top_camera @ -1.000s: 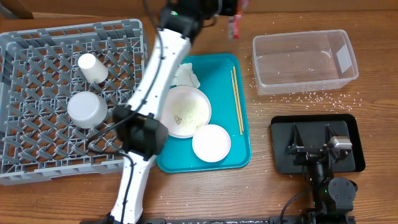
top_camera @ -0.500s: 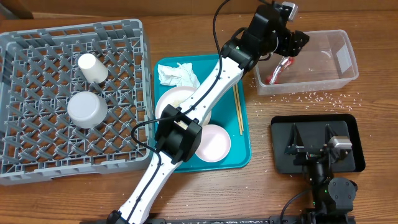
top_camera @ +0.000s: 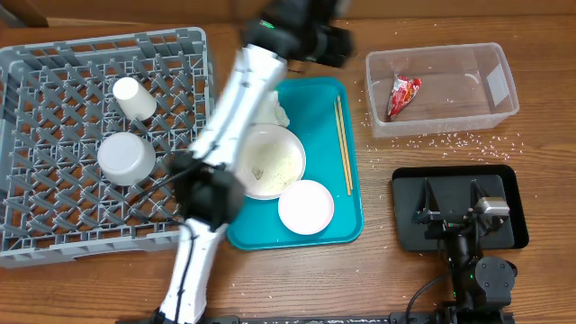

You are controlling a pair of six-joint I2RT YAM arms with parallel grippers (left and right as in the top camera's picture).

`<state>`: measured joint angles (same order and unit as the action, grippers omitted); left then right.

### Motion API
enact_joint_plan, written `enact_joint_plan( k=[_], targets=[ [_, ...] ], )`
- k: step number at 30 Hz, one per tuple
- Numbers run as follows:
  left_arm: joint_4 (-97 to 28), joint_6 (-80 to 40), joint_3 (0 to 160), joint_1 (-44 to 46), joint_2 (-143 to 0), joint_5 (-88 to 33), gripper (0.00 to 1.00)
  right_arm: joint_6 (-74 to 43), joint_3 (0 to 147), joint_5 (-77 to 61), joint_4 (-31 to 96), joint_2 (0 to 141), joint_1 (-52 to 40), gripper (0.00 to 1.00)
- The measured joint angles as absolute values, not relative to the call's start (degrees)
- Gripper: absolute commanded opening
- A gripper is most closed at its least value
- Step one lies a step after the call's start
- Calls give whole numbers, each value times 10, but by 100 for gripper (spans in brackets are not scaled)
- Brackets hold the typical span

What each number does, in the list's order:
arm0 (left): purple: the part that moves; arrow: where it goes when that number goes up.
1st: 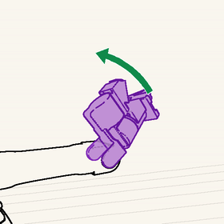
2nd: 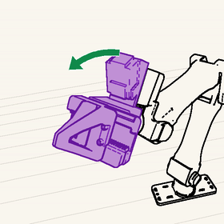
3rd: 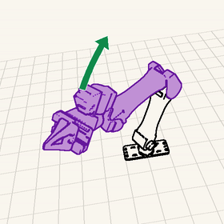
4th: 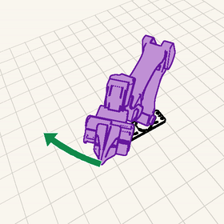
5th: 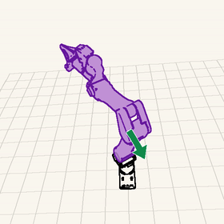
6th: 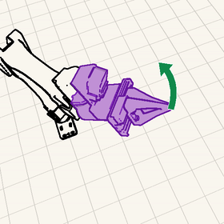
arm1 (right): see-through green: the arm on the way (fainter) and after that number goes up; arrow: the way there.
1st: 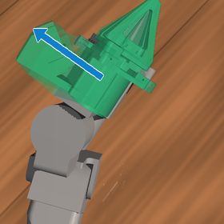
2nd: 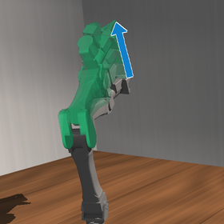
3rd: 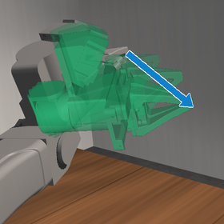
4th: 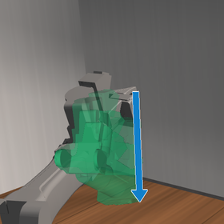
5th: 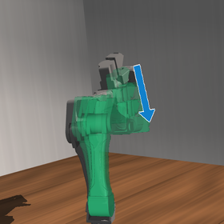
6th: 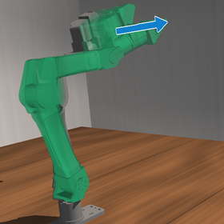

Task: Sort waste into correct bins and load items into the dishwasher
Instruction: 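Carry the red wrapper to the clear bin and drop it, then grasp the crumpled white tissue on the tray with the left gripper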

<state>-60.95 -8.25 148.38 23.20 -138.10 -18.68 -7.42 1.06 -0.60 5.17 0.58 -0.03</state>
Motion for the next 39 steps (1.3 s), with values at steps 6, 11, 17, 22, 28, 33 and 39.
enact_joint_plan(
  k=[6, 11, 17, 22, 28, 33, 39],
  targets=[
    [-783, -40, 1490, 157, -1337, -103, 58, -74, 11, -6, 52, 6, 0, 100],
    [-812, -31, 1484, 146, -1383, -84, 57, -74, 11, -6, 52, 6, 0, 100],
    [-808, -33, 1480, 161, -1459, -77, 52, -74, 11, -6, 51, 6, 0, 100],
    [-808, -58, 1477, 173, -1504, -40, 53, -74, 11, -6, 52, 6, 0, 100],
    [-808, -67, 1477, 176, -1540, -18, 25, -74, 11, -6, 52, 6, 0, 100],
    [-808, -73, 1477, 176, -1543, -12, 4, -74, 11, -6, 51, 6, 0, 100],
    [-831, -75, 1489, 176, -1543, -21, 4, -74, 11, -6, 51, 6, 0, 100]
  ],
)
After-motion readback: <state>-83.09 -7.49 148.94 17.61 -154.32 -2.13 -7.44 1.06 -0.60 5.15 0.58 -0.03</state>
